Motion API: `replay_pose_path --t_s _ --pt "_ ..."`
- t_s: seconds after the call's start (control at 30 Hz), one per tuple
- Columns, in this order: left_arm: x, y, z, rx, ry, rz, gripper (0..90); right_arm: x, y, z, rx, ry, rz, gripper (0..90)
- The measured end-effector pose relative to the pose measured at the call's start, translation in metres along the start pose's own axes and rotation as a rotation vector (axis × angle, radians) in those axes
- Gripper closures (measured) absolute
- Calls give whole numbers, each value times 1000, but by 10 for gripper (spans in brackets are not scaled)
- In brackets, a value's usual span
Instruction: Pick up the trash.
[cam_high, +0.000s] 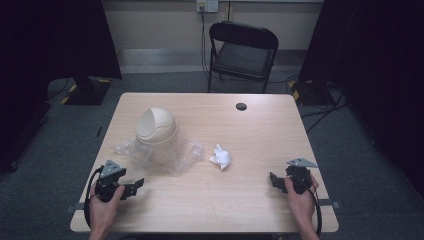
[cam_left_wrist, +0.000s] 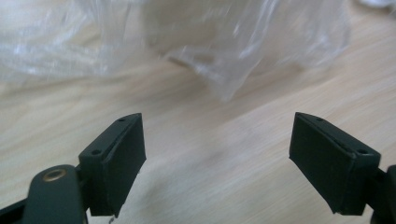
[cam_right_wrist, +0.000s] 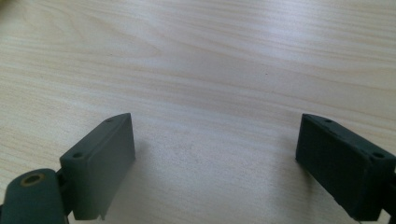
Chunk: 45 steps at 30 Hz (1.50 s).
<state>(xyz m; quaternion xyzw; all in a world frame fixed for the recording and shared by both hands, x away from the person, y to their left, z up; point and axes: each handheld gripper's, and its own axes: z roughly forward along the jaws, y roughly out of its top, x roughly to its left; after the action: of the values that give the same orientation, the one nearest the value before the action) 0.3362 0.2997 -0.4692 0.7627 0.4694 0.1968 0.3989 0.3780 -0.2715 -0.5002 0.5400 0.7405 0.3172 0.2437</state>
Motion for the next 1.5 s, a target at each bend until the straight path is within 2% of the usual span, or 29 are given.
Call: replay_pose_path --t_s 0.03,0.13,0.17,0.2,0.23,0.3,0.5,0.53,0.63,0.7,0.73,0.87,0.93,1.0,1.03,1.13,1.23,1.37,1.43,1.5 --pt "-1 2 -2 -13 -10 -4 185 0 0 0 0 0 0 108" --pt "-3 8 -4 -6 -12 0 186 0 0 0 0 0 -1 108" --pt "-5 13 -4 6 10 24 188 0 0 0 0 0 -1 108" --pt "-5 13 -4 6 10 24 201 0 0 0 0 0 -1 108" --pt "-5 20 -6 4 -18 22 215 0 0 0 0 0 -2 108" --pt "-5 26 -8 -12 -13 30 218 0 0 0 0 0 0 109" --pt "-4 41 -12 -56 -37 35 218 0 0 0 0 1 1 108" --pt "-3 47 -14 -68 -56 38 218 0 0 0 0 1 0 109" --pt "-4 59 -17 -102 -78 40 217 0 0 0 0 1 0 108" --pt "-4 64 -17 -113 -80 46 218 0 0 0 0 1 0 109" --pt "-3 75 -17 -127 -80 49 218 0 0 0 0 0 0 108" --pt "-4 97 -17 -154 -101 66 218 0 0 0 0 0 0 108" --pt "-6 106 -14 -160 -96 86 219 0 0 0 0 1 0 108" --pt "-7 110 -12 -160 -91 94 218 0 0 0 0 1 1 108" --pt "-7 116 -7 -148 -94 113 218 0 0 0 0 1 0 108" --pt "-6 124 -2 -161 -95 105 199 0 0 0 0 1 0 108" --pt "-4 130 6 -138 -100 113 168 0 0 0 0 1 0 108" --pt "-2 133 15 -108 -96 117 158 0 0 0 0 1 0 108" --pt "-2 132 19 -100 -112 106 157 0 0 0 0 1 0 108" --pt "-4 131 23 -85 -86 129 157 0 0 0 0 1 0 109"
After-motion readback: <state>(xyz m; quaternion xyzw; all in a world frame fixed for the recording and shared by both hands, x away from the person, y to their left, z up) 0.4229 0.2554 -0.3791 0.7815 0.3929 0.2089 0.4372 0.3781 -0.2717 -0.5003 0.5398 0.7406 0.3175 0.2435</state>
